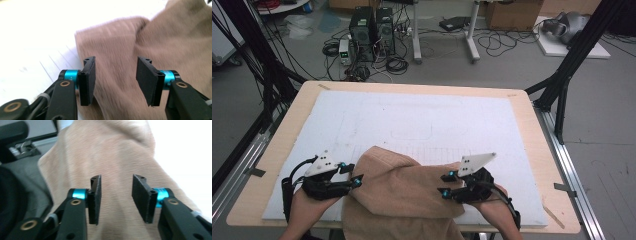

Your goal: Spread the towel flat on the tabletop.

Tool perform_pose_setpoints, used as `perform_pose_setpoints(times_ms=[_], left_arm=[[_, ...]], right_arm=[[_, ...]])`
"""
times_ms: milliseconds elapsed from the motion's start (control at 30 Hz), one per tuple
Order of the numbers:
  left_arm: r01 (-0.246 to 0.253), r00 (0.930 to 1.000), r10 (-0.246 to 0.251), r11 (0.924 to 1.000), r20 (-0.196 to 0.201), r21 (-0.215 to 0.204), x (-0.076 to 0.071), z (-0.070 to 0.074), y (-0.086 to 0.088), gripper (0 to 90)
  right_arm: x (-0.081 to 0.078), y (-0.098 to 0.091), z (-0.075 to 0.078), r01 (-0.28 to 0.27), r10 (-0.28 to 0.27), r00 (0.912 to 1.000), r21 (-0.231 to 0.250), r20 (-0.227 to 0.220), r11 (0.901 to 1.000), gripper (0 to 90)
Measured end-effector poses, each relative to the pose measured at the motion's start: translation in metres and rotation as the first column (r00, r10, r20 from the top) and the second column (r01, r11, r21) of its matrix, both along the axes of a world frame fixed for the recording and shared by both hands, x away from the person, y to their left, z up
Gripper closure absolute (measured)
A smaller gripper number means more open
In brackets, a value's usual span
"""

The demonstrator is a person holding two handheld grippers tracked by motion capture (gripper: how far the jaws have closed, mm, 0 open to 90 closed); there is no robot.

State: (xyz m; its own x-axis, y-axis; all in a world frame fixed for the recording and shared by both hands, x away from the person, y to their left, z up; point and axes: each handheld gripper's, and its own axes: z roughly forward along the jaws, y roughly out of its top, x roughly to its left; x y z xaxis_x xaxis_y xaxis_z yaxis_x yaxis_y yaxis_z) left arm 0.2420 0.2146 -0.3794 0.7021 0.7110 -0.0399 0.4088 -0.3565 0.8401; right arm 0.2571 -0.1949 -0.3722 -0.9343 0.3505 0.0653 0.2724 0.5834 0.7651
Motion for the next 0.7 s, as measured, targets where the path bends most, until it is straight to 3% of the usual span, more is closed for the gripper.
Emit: perform_pose_setpoints(times_ms=[133, 233, 333, 367, 400, 467, 500, 533, 700], left_arm=[[0.027, 0.9991, -0.028, 0.9991, 0.03, 0.033, 0.015, 0.008, -0.008, 47.8], [0.073, 0.9974, -0.073, 0.9954, -0.004, 0.062, 0.035, 0.004, -0.019, 45.9], [0.084, 0.9959, -0.08, 0.9905, -0.041, 0.109, 0.051, -0.006, -0.028, 42.8], [0.099, 0.994, -0.092, 0.9854, -0.06, 0.139, 0.056, -0.011, -0.03, 42.6], [0.117, 0.9906, -0.103, 0.9807, -0.09, 0.157, 0.06, -0.015, -0.032, 45.5], [0.159, 0.9811, -0.134, 0.9704, -0.139, 0.182, 0.065, -0.024, -0.034, 65.0], [0.158, 0.9811, -0.132, 0.9687, -0.142, 0.192, 0.066, -0.027, -0.034, 77.6], [0.147, 0.9827, -0.122, 0.972, -0.139, 0.184, 0.066, -0.028, -0.032, 87.3], [0.089, 0.992, -0.077, 0.988, -0.1, 0.126, 0.064, -0.019, -0.019, 89.8]], right_arm=[[0.019, -0.006, 0.003, 0.068, -0.068, 0.9976, 0.0, 0.014, 0.9977, 49.5], [0.032, -0.007, 0.001, 0.065, -0.065, 0.9977, 0.017, -0.019, 0.9978, 50.5], [0.044, -0.002, -0.009, 0.062, -0.062, 0.9967, -0.012, -0.052, 0.998, 50.9], [0.047, -0.001, -0.014, 0.062, -0.063, 0.9963, -0.024, -0.059, 0.9978, 53.3], [0.05, 0.0, -0.018, 0.06, -0.063, 0.9954, -0.039, -0.073, 0.9974, 59.4], [0.054, 0.0, -0.027, 0.024, -0.031, 0.9934, -0.059, -0.11, 0.9979, 76.6], [0.056, -0.002, -0.03, 0.009, -0.017, 0.9909, -0.058, -0.134, 0.9983, 80.5], [0.057, -0.003, -0.031, 0.009, -0.016, 0.9901, -0.052, -0.139, 0.9986, 81.8], [0.057, -0.008, -0.011, 0.029, -0.032, 0.9969, -0.04, -0.072, 0.9988, 84.4]])
